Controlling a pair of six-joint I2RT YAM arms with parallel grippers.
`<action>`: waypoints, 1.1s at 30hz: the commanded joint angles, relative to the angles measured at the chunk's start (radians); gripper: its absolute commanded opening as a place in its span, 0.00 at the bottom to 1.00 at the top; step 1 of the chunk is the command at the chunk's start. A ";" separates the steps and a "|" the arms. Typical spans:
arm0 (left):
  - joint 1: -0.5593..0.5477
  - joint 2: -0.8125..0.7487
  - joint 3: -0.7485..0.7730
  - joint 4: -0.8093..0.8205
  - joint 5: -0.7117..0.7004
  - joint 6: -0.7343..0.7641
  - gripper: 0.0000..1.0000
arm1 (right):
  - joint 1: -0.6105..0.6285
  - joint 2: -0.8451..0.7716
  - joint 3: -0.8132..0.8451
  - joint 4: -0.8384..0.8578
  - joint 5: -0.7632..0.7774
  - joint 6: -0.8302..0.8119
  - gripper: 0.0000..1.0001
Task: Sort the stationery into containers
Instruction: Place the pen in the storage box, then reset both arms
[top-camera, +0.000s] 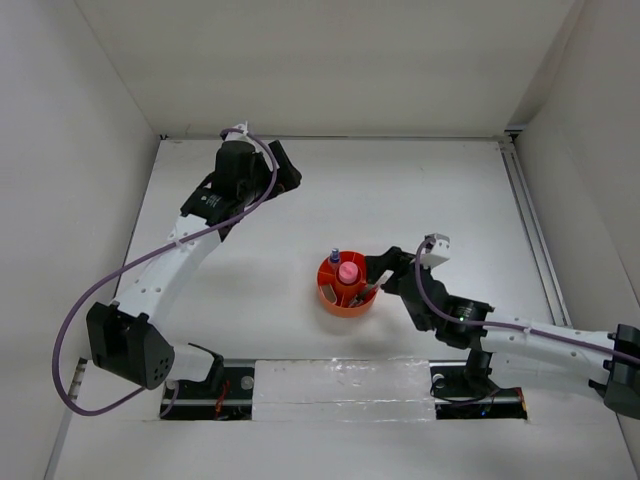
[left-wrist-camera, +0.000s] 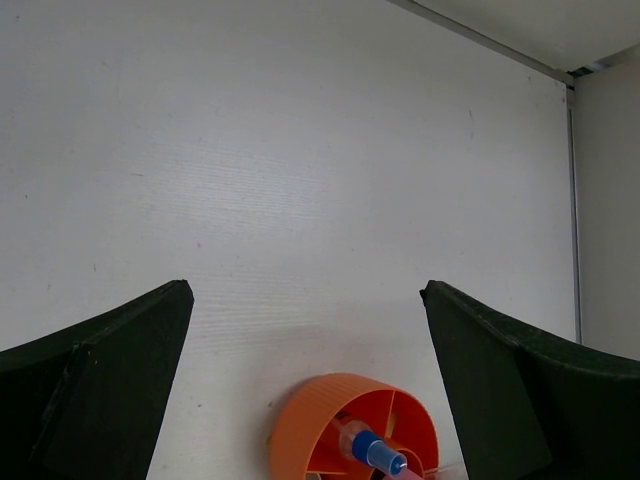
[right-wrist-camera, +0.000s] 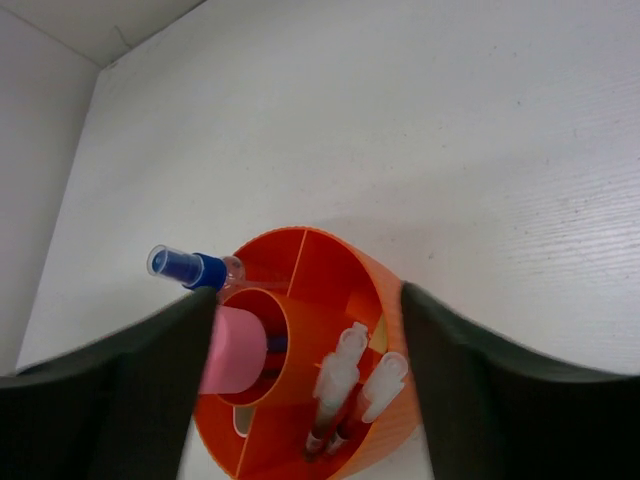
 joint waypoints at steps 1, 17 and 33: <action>-0.004 -0.022 -0.015 0.034 0.002 0.009 1.00 | 0.007 0.001 0.027 0.059 -0.012 -0.017 0.87; -0.004 0.024 0.142 -0.039 -0.081 0.037 1.00 | -0.024 -0.015 0.410 -0.132 0.043 -0.393 1.00; 0.189 0.260 0.770 -0.392 -0.500 -0.034 1.00 | -0.850 0.587 1.681 -1.067 -0.718 -0.901 1.00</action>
